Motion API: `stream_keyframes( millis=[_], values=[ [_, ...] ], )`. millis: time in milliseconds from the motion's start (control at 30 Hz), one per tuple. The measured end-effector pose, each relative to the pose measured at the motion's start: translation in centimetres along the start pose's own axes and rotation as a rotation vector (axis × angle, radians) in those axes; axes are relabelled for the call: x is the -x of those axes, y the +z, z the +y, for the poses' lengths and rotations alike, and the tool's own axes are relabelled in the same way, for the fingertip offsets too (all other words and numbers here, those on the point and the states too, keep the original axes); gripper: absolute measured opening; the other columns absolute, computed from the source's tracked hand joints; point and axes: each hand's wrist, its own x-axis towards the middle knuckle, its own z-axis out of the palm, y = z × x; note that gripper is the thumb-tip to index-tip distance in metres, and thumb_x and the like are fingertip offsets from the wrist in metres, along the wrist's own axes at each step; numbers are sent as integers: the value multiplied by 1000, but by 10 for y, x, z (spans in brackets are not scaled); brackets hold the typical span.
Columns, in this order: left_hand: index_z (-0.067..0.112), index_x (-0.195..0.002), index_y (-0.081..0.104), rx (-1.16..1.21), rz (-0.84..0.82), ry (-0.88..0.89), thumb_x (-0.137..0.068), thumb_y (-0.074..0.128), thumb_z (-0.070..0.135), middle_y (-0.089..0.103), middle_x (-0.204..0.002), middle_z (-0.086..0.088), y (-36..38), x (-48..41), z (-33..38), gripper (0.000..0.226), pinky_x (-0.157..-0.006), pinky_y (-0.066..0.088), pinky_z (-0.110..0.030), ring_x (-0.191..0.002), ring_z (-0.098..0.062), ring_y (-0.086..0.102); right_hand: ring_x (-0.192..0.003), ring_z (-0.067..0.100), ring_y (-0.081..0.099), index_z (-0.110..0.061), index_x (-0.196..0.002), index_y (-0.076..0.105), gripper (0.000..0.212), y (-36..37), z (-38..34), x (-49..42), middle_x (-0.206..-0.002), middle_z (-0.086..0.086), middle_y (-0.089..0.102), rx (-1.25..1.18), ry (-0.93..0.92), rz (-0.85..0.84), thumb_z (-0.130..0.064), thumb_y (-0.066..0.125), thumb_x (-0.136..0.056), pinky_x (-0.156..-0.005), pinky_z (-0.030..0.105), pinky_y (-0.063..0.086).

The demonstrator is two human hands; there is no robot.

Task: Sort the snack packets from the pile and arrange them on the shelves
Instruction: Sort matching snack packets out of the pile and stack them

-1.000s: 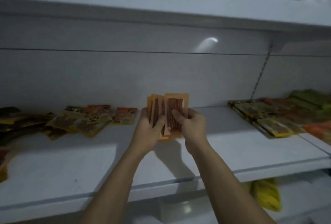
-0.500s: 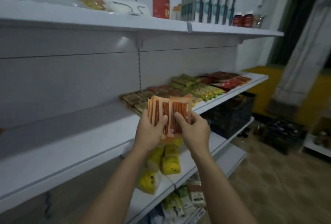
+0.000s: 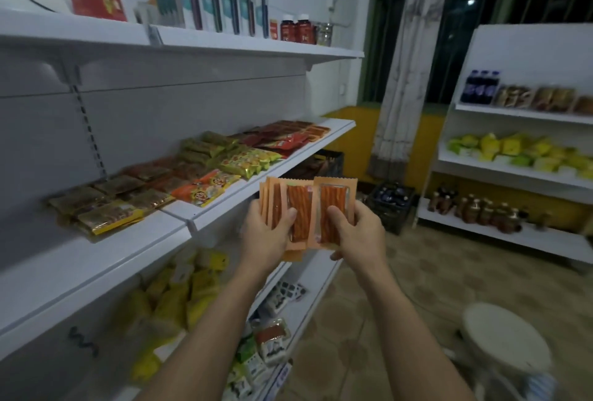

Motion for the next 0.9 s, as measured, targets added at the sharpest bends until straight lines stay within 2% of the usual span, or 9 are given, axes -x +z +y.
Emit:
stream_keyframes(
  millis=[100, 233, 333, 433, 533, 667, 800, 900],
  values=[
    [23, -119, 53, 15, -37, -1, -89, 70, 34, 67, -108, 6, 28, -16, -8, 36, -88, 57, -42, -100, -11, 66, -71, 15, 71, -19, -108, 63, 15, -20, 11, -17, -91, 1, 71, -85, 60, -53, -10, 59, -96, -50, 31, 57],
    [21, -118, 51, 31, -82, -4, -90, 69, 31, 64, -106, 7, 70, -45, -20, 35, -75, 53, -23, -97, -8, 64, -81, 20, 73, -16, -108, 66, 19, -41, 33, -52, -96, 5, 73, -94, 119, -77, -4, 60, -94, -58, 29, 58],
    [21, -114, 51, 48, -101, -4, -90, 70, 31, 64, -103, 8, 104, -76, -30, 31, -69, 48, -18, -93, -4, 63, -82, 22, 73, -13, -107, 67, 18, -51, 48, -91, -96, 7, 73, -76, 143, -54, -3, 62, -93, -58, 29, 58],
    [23, -112, 53, 75, -112, -27, -89, 71, 33, 65, -101, 8, 137, -117, -41, 31, -70, 49, -19, -92, -5, 64, -78, 25, 73, -11, -103, 66, 14, -53, 62, -140, -96, 10, 71, -27, 168, 0, -6, 66, -91, -57, 33, 59],
    [21, -116, 53, 99, -113, -63, -89, 71, 34, 65, -103, 7, 169, -161, -50, 35, -71, 51, -19, -94, -6, 64, -73, 21, 73, -15, -95, 65, 7, -51, 79, -197, -90, 5, 72, 54, 182, 88, -14, 69, -90, -56, 35, 59],
    [18, -126, 51, 90, -123, -82, -89, 69, 36, 64, -111, 5, 203, -218, -62, 45, -68, 49, -14, -93, -3, 62, -75, 7, 70, -21, -92, 65, 6, -47, 99, -268, -86, -6, 72, 138, 163, 170, -25, 69, -90, -59, 22, 54],
    [16, -130, 49, 69, -152, -70, -90, 68, 37, 64, -115, 3, 234, -261, -75, 48, -72, 51, -17, -100, -7, 63, -81, 11, 70, -16, -91, 68, 8, -46, 122, -319, -86, -4, 73, 63, 182, 172, -24, 70, -90, -71, 29, 56],
    [17, -129, 49, 62, -183, -64, -90, 67, 37, 64, -115, 3, 254, -283, -83, 48, -77, 54, -20, -102, -8, 64, -79, 10, 72, -10, -90, 71, 15, -52, 134, -346, -84, -1, 75, -34, 216, 147, -24, 70, -90, -68, 25, 55]
  ],
)
